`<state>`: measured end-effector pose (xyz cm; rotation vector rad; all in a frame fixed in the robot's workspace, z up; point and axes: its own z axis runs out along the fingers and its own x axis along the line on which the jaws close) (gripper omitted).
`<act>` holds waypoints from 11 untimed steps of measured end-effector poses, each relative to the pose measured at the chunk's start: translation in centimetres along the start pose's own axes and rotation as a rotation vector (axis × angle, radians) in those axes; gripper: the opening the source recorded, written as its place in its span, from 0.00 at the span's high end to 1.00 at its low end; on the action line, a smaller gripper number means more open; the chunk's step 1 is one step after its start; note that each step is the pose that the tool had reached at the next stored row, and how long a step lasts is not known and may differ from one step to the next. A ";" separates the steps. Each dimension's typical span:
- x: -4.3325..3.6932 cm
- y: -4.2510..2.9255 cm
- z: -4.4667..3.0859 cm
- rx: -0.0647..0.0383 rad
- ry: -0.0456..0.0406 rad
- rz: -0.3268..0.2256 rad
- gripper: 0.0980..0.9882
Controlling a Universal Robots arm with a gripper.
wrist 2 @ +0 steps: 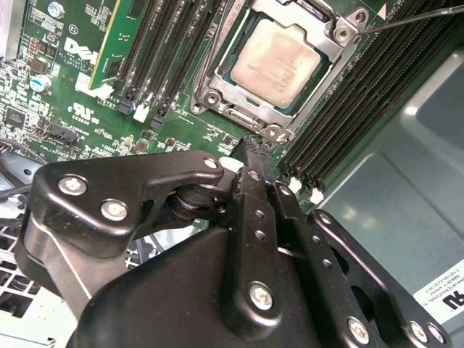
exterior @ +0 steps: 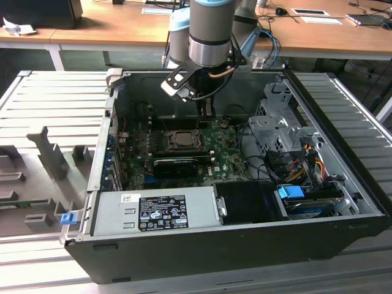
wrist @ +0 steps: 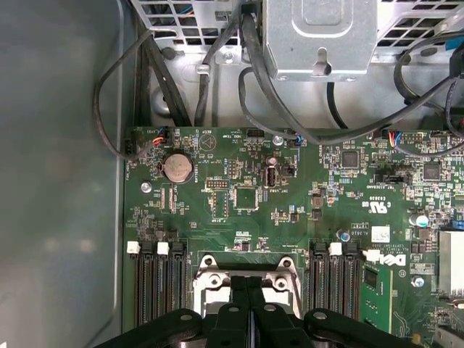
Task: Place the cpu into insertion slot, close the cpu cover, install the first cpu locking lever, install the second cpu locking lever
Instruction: 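Close the cpu cover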
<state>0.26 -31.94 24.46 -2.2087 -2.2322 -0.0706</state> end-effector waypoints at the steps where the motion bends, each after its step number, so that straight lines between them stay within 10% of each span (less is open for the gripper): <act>1: 0.00 -0.03 0.00 0.000 0.0000 0.000 0.99; 11: 0.01 -0.52 -0.02 0.000 0.0000 0.000 0.99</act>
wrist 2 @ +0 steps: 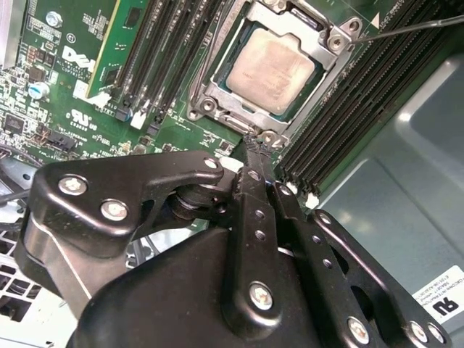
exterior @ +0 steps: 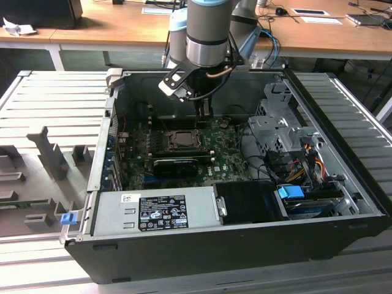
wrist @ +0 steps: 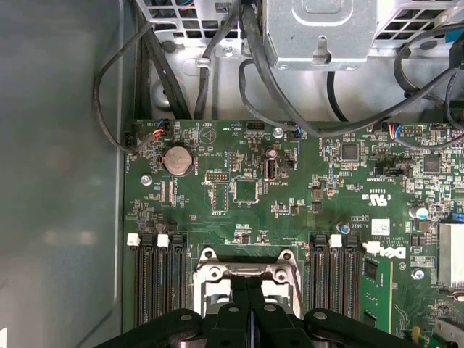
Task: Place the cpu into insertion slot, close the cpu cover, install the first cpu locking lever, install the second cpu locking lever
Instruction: 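Close the cpu cover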
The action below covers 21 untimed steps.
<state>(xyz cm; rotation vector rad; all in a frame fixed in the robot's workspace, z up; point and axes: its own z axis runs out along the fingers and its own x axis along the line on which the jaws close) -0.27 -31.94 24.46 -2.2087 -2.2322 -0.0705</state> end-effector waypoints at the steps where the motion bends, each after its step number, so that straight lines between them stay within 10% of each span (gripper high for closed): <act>1: 0.00 -0.07 0.00 0.000 0.0000 0.000 0.99; 21: 0.01 -0.77 -0.02 0.000 0.0000 0.000 0.99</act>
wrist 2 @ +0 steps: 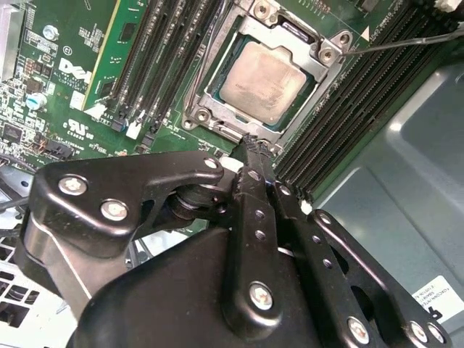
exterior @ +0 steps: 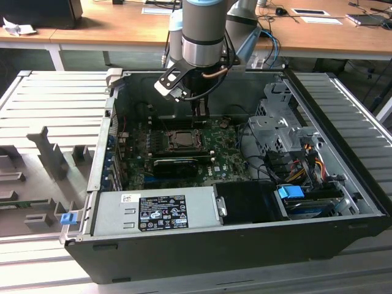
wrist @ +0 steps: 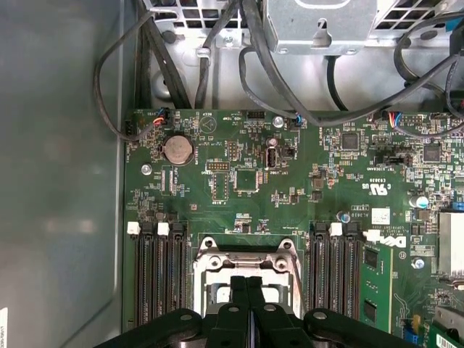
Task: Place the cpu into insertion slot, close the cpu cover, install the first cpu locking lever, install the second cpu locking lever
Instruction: 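Close the cpu cover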
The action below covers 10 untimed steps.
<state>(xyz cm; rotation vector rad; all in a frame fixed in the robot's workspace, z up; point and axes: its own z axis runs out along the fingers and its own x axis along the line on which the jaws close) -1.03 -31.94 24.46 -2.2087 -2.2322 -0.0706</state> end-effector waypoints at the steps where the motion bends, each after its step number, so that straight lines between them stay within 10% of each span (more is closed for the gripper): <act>1: 0.00 -0.04 0.00 0.000 0.0000 0.000 0.99; 10: 0.01 -0.40 -0.01 0.000 0.0000 0.000 0.99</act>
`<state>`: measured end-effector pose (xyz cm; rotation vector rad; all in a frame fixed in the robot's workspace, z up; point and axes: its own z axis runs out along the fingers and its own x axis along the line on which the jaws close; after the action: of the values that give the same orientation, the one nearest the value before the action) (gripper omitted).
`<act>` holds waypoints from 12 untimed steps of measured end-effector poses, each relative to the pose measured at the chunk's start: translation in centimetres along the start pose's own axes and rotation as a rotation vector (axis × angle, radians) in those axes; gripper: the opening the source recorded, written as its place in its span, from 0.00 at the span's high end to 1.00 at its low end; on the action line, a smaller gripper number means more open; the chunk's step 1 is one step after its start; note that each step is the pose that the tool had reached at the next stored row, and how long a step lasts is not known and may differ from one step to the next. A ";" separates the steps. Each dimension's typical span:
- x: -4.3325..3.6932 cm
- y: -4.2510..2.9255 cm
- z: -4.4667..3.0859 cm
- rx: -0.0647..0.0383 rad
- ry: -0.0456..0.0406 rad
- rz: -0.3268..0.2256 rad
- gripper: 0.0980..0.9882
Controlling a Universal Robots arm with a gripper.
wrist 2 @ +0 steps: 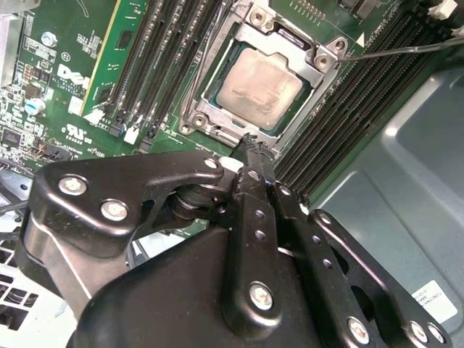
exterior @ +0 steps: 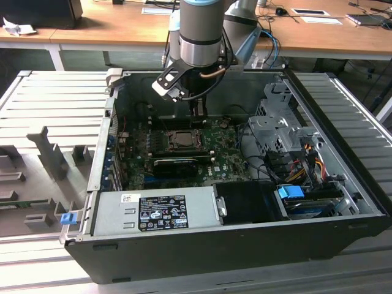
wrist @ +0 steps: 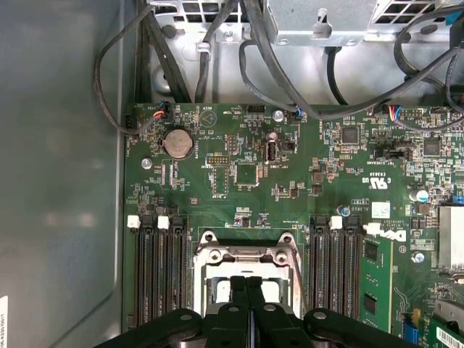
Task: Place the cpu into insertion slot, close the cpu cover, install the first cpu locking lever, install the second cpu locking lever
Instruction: 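Close the cpu cover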
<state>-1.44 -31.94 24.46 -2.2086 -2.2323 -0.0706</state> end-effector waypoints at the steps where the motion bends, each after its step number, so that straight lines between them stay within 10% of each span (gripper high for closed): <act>1: 0.00 -0.02 0.00 0.000 0.0000 0.000 0.99; 12: 0.00 -0.28 -0.01 0.000 -0.0001 0.000 0.99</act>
<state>-1.71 -31.94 24.46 -2.2087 -2.2322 -0.0705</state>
